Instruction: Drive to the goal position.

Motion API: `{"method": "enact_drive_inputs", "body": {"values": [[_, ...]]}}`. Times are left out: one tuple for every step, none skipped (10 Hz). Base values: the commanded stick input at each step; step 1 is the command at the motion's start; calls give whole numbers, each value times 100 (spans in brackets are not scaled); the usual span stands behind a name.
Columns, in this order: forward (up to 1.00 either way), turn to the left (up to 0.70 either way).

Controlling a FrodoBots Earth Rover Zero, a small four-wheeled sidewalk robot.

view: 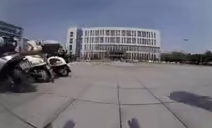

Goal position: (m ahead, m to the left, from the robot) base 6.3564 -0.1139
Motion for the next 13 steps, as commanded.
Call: {"method": "enact_drive_inputs", "body": {"values": [[100,-27],[100,-27],[100,-27],[100,-27],[100,-8],[100,0],[100,0],[100,0],[100,0],[100,0],[100,0],[100,0],[100,0]]}}
